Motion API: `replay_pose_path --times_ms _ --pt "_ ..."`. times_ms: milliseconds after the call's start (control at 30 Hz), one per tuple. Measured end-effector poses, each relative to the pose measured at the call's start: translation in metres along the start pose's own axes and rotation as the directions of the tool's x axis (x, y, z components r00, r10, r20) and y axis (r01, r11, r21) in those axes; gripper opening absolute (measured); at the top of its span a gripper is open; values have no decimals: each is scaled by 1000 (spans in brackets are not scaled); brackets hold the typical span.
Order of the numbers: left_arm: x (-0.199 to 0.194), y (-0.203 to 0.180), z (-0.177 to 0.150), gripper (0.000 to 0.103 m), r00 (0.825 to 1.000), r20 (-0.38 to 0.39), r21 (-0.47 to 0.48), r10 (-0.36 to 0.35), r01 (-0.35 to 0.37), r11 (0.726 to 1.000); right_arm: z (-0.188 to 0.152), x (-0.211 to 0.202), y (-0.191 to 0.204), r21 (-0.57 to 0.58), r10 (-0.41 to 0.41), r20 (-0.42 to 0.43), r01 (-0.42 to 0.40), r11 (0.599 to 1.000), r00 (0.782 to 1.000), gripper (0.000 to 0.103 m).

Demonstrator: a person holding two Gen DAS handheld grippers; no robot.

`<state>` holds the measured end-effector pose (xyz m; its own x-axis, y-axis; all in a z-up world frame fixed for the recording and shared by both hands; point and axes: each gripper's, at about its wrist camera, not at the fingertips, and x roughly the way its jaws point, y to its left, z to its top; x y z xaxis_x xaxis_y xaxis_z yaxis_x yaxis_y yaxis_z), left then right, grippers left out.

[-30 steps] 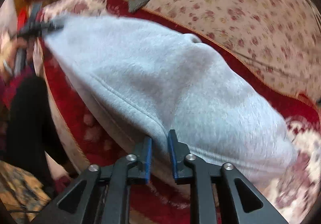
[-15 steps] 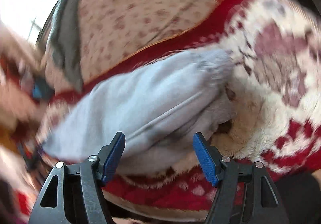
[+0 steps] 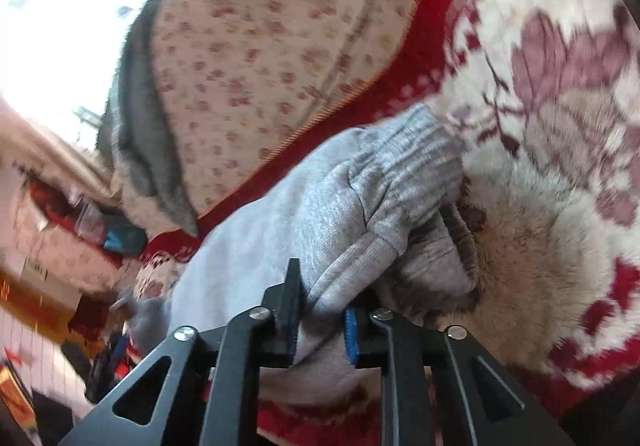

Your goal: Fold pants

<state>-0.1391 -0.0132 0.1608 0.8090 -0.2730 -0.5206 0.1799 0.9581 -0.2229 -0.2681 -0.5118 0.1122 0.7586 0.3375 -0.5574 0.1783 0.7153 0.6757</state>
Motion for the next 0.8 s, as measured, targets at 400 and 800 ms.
replay_pose_path --times_ms 400,800 --pt "39 -71 -23 91 979 -137 20 -150 154 988 -41 6 -12 -97 -133 -121 122 988 984 11" --pt "109 -174 -93 91 863 -381 67 -332 383 921 -48 13 -38 -56 -214 -209 207 977 954 19"
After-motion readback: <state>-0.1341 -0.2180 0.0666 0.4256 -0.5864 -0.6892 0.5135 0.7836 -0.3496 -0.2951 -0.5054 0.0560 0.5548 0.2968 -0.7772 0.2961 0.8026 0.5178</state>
